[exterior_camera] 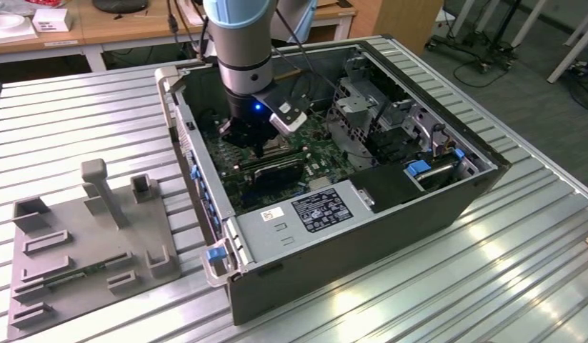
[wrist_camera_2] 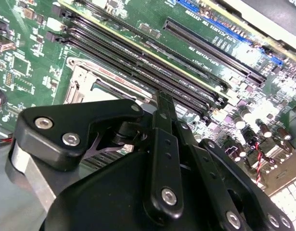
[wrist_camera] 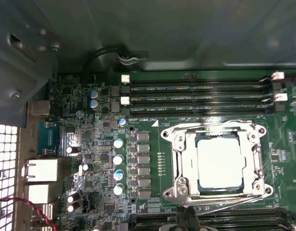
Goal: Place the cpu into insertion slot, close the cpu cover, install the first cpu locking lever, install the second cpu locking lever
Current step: 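Install the second cpu locking lever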
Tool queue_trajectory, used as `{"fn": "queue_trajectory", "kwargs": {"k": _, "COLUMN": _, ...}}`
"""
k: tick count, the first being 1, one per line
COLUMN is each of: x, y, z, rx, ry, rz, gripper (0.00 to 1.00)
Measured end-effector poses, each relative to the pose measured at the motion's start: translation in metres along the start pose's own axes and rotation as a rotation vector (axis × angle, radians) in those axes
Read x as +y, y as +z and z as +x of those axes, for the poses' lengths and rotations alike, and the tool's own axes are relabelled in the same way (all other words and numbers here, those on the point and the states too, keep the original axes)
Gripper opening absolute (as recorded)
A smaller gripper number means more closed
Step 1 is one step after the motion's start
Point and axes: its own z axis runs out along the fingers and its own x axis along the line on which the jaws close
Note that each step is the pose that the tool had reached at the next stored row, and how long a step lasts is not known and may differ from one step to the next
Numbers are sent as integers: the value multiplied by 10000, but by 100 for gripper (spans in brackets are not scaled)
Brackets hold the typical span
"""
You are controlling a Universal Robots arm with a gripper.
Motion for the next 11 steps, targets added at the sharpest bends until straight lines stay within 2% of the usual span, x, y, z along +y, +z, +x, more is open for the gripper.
{"fn": "queue_trajectory", "kwargs": {"k": 1, "x": 0, "y": 3, "z": 0, "rx": 119, "ry": 7, "rz": 6, "gripper": 10}}
{"fn": "queue_trajectory", "kwargs": {"k": 2, "x": -1, "y": 4, "z": 1, "rx": 188, "ry": 12, "rz": 10, "gripper": 10}}
{"fn": "queue_trajectory", "kwargs": {"k": 7, "x": -1, "y": 4, "z": 0, "rx": 219, "ry": 14, "rz": 11, "gripper": 10}}
{"fn": "queue_trajectory", "kwargs": {"k": 11, "x": 0, "y": 8, "z": 1, "rx": 207, "ry": 17, "rz": -24, "gripper": 10}}
